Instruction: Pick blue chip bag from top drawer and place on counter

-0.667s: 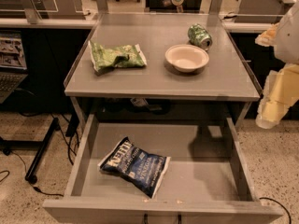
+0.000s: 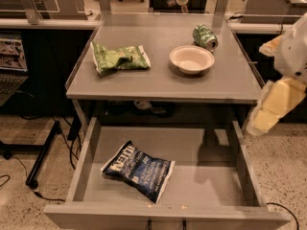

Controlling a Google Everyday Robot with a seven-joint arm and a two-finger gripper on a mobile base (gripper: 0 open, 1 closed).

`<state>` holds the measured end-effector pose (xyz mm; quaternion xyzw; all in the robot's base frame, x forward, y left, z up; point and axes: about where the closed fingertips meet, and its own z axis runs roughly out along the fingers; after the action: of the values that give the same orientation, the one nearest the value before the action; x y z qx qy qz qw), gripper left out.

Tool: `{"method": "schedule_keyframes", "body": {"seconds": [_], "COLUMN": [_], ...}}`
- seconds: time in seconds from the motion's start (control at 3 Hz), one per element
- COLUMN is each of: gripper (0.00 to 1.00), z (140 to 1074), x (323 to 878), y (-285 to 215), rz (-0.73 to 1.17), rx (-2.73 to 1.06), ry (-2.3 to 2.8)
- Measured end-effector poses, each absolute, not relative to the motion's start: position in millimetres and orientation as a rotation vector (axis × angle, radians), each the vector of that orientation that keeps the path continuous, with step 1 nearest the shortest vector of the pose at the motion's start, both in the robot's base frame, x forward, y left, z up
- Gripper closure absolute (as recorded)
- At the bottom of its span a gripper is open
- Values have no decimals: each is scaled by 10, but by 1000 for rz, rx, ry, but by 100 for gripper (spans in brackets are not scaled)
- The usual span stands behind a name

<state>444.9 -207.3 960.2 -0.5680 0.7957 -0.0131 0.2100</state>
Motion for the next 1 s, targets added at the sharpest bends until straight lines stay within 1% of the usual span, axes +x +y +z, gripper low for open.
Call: {"method": "schedule_keyframes", "body": {"seconds": [0.33, 0.67, 1.0], "gripper": [0, 0, 0], "z": [9170, 8837, 8903], "x": [4390, 4584, 4796], "y": [-1861, -1573, -1532], "rz": [150, 292, 267], "rx": [-1327, -1107, -1022], "ry": [2273, 2288, 2233]}}
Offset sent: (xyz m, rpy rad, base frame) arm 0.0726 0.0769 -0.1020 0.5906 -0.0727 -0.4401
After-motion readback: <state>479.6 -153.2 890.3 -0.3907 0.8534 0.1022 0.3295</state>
